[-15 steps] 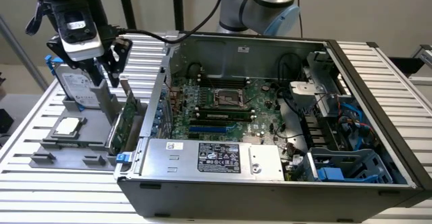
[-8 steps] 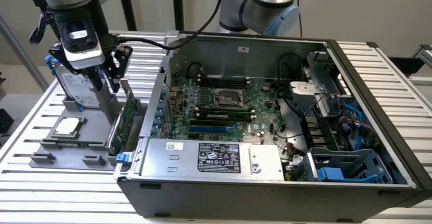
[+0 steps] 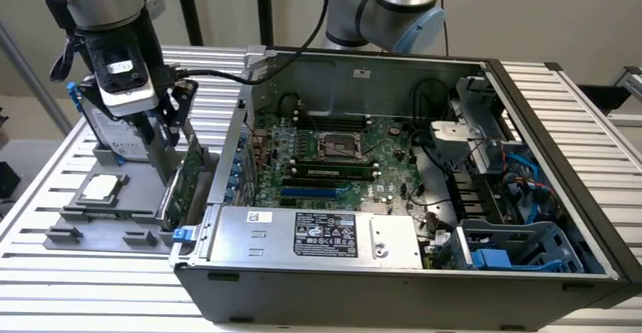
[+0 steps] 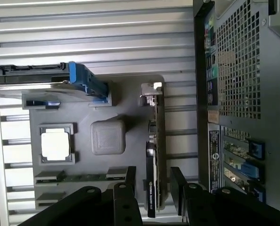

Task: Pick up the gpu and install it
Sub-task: 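Pick up the gpu and move the gpu toward the slot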

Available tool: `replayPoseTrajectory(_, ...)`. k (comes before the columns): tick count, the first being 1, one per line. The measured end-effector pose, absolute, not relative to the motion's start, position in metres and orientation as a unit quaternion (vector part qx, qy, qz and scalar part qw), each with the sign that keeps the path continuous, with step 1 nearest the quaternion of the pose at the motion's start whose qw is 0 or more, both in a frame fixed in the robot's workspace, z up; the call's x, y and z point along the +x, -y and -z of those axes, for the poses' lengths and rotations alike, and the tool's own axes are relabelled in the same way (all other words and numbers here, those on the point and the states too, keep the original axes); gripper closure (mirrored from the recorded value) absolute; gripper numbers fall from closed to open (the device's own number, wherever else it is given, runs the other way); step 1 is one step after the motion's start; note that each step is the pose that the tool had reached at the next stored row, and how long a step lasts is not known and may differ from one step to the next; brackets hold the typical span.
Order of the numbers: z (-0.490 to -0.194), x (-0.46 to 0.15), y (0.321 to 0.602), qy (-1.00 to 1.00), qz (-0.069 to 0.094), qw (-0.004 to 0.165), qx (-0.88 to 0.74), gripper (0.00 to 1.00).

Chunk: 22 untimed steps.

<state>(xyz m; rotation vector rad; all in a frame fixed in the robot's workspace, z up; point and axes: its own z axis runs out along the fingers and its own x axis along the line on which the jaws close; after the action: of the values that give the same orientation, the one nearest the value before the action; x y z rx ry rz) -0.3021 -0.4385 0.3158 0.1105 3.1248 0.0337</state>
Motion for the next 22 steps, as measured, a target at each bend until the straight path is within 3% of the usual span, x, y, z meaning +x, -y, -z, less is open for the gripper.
replayPoseTrajectory(22,-0.276,-0.303,0.444,-0.999,-0.011,0.009,0.039,0.0)
